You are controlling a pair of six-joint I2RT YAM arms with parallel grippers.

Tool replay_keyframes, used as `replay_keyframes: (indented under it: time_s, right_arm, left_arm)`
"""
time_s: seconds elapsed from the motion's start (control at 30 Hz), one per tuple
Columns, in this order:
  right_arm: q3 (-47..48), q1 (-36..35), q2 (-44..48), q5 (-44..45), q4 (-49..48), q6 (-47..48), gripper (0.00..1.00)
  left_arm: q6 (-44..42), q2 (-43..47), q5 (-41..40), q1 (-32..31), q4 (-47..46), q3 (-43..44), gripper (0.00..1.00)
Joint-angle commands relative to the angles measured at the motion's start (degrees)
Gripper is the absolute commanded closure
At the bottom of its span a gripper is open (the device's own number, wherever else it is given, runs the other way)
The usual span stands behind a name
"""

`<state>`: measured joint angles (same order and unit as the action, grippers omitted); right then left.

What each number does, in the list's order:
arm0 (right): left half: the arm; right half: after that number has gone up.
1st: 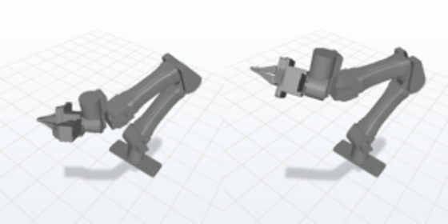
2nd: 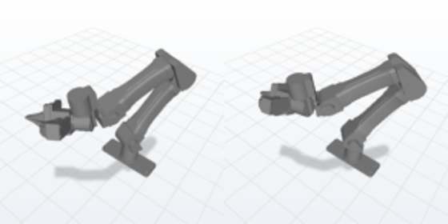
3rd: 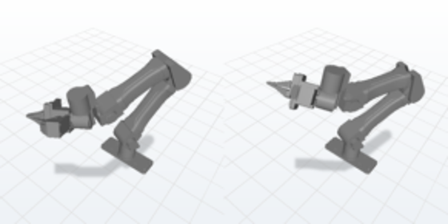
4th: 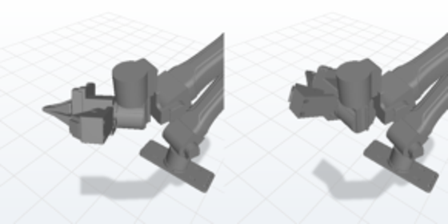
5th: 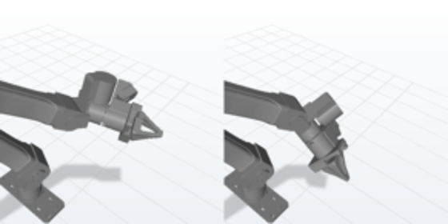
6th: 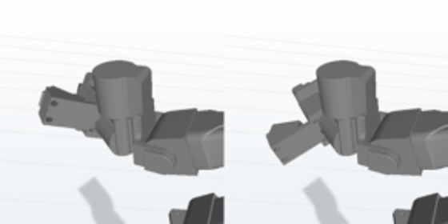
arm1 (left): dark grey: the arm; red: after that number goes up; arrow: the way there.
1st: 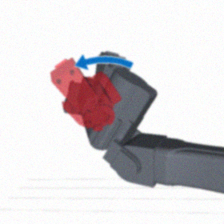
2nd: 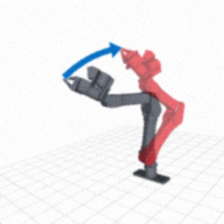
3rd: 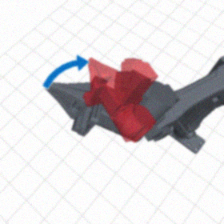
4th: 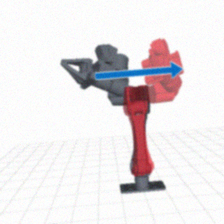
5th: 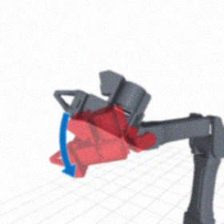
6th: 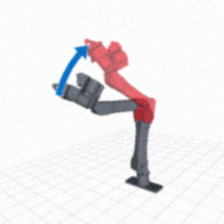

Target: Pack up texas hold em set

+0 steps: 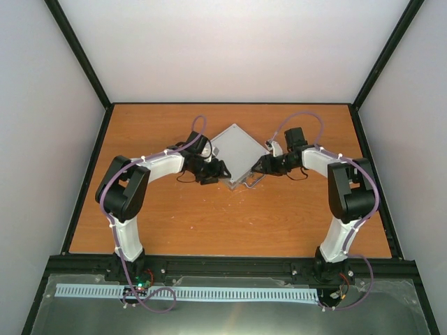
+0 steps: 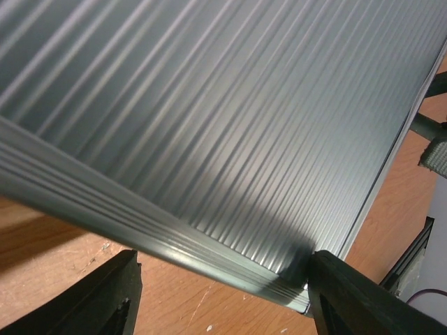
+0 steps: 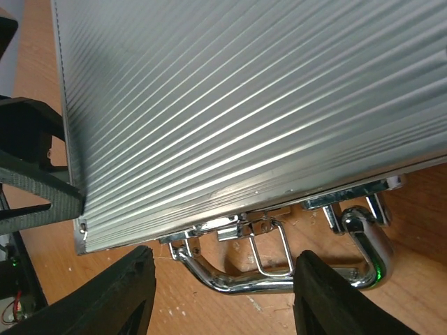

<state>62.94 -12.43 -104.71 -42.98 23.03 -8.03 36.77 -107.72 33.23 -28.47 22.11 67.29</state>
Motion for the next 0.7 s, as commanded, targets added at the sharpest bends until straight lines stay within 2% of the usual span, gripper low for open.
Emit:
replay_keyframes:
  time_s: [0.0,0.27,0.53,0.67]
  right_arm:
    - [1.48,-0.51,-2.27,0.71,-0.8,3.34,0.45]
    - [1.2,-2.9,-5.44,0.09,-2.77,4.01,0.41]
    - [1.07,-3.68,-5.72,-1.85,-0.79,4.19,0.38]
    - [-0.11,-3.73,-3.66,-3.57,0.99,2.01,0.38]
  left_arm:
    - [-0.26,0.25,1.02,-1.11,1.62,-0.88,0.33]
    - [0.22,0.67,2.62,-2.26,-0.31,-1.98,0.29]
    - [0.79,0.88,0.9,-2.47,-0.11,-3.1,0.43]
    - [0.84,1.61,0.0,-2.47,0.13,-4.02,0.46]
